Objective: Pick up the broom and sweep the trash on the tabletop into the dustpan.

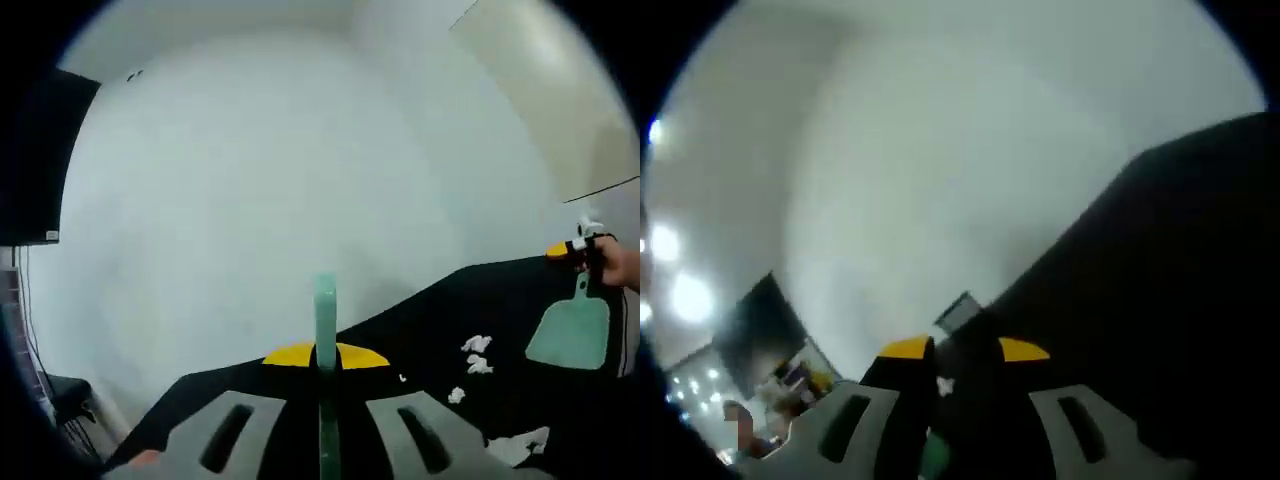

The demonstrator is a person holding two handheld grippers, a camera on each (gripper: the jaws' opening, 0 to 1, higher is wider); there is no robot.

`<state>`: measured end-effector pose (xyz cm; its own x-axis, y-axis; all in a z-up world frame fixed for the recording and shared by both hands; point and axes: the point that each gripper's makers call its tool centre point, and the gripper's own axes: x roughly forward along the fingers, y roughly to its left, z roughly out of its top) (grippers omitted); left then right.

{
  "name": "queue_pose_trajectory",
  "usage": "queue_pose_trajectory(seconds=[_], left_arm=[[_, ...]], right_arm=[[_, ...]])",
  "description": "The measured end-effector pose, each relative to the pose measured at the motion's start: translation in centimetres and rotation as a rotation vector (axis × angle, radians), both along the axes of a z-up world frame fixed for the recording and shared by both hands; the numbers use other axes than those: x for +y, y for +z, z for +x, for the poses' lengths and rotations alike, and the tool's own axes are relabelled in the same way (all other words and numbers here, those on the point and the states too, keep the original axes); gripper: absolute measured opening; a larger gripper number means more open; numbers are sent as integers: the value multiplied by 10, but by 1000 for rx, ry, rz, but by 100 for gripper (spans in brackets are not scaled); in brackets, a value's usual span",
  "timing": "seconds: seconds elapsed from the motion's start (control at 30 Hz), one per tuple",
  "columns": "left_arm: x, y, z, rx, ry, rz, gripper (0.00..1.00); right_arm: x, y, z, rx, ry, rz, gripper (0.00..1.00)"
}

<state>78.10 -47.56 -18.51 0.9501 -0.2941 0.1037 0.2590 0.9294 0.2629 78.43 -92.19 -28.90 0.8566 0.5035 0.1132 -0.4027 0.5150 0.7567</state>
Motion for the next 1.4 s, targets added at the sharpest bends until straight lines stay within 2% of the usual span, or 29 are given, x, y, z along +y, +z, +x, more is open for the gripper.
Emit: queue_pose_trajectory(seconds=[0.1, 0.17, 0.3, 0.37, 0.47, 0.53, 0.67, 0.7, 0.8, 0.9, 0.97, 1.0, 1.07, 1.27, 1.37, 1.4], left_arm=[[5, -8, -5, 6, 19, 7, 4], [7, -11, -7, 10, 26, 16, 4], [2, -15, -13, -15, 8, 12, 4], [-4, -15, -16, -54, 10, 28, 4], [-9, -21, -15, -42, 28, 68, 4], [-12, -21, -18, -55, 20, 71, 4], [-18, -17, -22, -66, -10, 48, 4], [-18, -17, -22, -66, -13, 48, 4], [-19, -18, -22, -70, -5, 55, 4], [-14, -19, -22, -59, -9, 23, 4], [-10, -19, -23, -56, -7, 13, 4], [-9, -19, -24, -54, -8, 13, 4], [-8, -21, -23, -45, -11, 16, 4], [-6, -24, -21, -37, -13, 17, 4], [-5, -24, -22, -38, -14, 9, 4], [-5, -24, -21, -38, -13, 7, 4]], right_arm=[[-1, -7, 0, 86, 28, 33, 26], [-3, -7, -11, 113, 28, 22, 26], [1, -3, -41, 143, 64, 59, 28], [2, -9, -54, 185, 61, 76, 31], [2, -23, -68, 272, 60, 112, 31], [9, -31, -76, 325, 95, 152, 31], [20, -37, -76, 404, 143, 264, 30], [22, -38, -75, 405, 142, 253, 30], [32, -40, -66, 432, 141, 285, 29], [44, -40, -60, 436, 164, 291, 24], [45, -42, -65, 444, 191, 299, 14], [45, -46, -68, 466, 200, 302, 13], [37, -41, -67, 441, 166, 338, 12], [-9, -38, -65, 404, -52, 442, 12], [-25, -40, -64, 384, -161, 429, 12], [8, -41, -54, 380, -187, 413, 12]])
